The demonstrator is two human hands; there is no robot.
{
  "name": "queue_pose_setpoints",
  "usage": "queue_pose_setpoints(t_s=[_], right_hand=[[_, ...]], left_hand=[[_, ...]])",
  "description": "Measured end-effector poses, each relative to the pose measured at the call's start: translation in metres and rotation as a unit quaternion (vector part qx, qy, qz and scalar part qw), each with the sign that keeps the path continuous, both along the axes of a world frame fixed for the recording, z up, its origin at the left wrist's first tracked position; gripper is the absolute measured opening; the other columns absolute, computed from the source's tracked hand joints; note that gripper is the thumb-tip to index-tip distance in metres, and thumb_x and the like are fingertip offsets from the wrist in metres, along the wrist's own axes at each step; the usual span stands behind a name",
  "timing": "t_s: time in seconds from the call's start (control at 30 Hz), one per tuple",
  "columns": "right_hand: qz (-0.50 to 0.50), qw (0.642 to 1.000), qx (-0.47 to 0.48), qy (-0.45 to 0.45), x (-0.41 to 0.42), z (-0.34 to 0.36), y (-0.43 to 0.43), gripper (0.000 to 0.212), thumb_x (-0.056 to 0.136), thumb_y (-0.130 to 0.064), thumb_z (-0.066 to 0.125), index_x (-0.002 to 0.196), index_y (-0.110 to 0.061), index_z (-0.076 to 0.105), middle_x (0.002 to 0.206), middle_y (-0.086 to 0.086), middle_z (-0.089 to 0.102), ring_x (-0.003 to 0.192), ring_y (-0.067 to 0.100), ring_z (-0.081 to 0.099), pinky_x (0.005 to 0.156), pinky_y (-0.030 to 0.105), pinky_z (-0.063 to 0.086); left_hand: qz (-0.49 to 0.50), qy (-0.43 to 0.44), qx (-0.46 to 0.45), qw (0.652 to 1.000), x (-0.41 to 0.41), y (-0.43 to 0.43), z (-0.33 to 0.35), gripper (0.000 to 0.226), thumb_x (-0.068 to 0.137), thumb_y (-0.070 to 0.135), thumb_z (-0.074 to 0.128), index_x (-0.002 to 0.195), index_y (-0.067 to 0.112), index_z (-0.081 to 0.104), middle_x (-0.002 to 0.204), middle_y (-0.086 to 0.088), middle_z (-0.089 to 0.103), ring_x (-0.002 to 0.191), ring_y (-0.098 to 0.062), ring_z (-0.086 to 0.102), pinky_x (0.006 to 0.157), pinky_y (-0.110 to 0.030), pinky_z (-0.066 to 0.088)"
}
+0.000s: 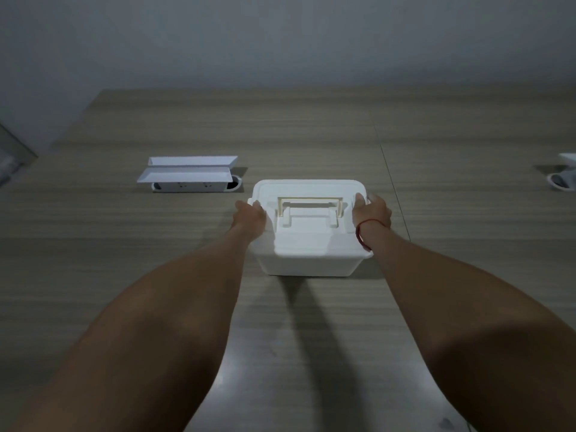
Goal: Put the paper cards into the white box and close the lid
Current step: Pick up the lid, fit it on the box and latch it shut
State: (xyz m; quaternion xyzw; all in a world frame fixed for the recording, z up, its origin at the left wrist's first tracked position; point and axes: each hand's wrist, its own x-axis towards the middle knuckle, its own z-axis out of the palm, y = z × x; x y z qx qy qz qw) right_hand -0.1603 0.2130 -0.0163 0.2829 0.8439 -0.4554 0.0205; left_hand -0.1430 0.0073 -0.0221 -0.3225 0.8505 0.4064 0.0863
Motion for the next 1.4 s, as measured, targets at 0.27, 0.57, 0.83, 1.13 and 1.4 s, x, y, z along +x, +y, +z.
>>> queue_pose_setpoints(t_s=[0.27, 0.57, 0.83, 1.13, 1.4], right_hand=[[-0.077, 0.99, -0.105, -0.052, 0.015, -0.007, 0.006, 0.07, 0.086, -0.055, 0.056, 0.13, -0.001, 0.053, 0.138, 0.017, 0.054, 0.125, 0.035, 0.053, 0.102, 0.038, 0.042], [-0.126, 0.987, -0.098, -0.022, 0.02, -0.005, 0.0, 0.07, 0.079, -0.053, 0.066, 0.125, -0.001, 0.055, 0.13, 0.016, 0.059, 0.118, 0.035, 0.058, 0.095, 0.037, 0.047], [-0.132, 0.991, -0.029, 0.009, 0.006, -0.004, -0.01, 0.052, 0.088, -0.043, 0.061, 0.117, 0.0, 0.057, 0.125, 0.019, 0.063, 0.116, 0.038, 0.058, 0.094, 0.041, 0.047], [-0.09, 0.994, 0.062, 0.004, -0.01, -0.002, -0.011, 0.044, 0.094, -0.038, 0.053, 0.118, -0.002, 0.06, 0.124, 0.019, 0.064, 0.116, 0.037, 0.059, 0.102, 0.04, 0.043], [-0.069, 0.997, 0.043, 0.012, -0.012, 0.005, -0.01, 0.04, 0.096, -0.033, 0.052, 0.123, -0.003, 0.058, 0.129, 0.019, 0.06, 0.119, 0.037, 0.057, 0.096, 0.041, 0.046]], left_hand=[[0.047, -0.01, 0.078, 0.996, 0.01, -0.011, -0.015, 0.091, 0.083, 0.068, 0.043, 0.144, 0.001, 0.035, 0.141, -0.019, 0.047, 0.124, -0.037, 0.051, 0.103, -0.045, 0.045], [0.07, 0.145, -0.079, 0.984, 0.022, 0.004, -0.016, 0.052, 0.093, 0.042, 0.05, 0.124, 0.001, 0.056, 0.127, -0.017, 0.056, 0.119, -0.033, 0.053, 0.094, -0.041, 0.044], [0.078, 0.199, -0.091, 0.973, 0.003, 0.008, -0.013, 0.033, 0.096, 0.024, 0.049, 0.105, -0.003, 0.065, 0.109, -0.023, 0.066, 0.108, -0.037, 0.059, 0.087, -0.04, 0.046], [0.1, 0.181, -0.081, 0.975, -0.014, 0.012, -0.009, 0.033, 0.096, 0.021, 0.05, 0.116, -0.001, 0.065, 0.119, -0.023, 0.065, 0.114, -0.037, 0.058, 0.093, -0.041, 0.046], [0.137, 0.128, -0.042, 0.981, -0.014, 0.021, -0.001, 0.055, 0.095, 0.047, 0.04, 0.134, 0.009, 0.05, 0.129, -0.017, 0.06, 0.119, -0.036, 0.057, 0.098, -0.042, 0.044]])
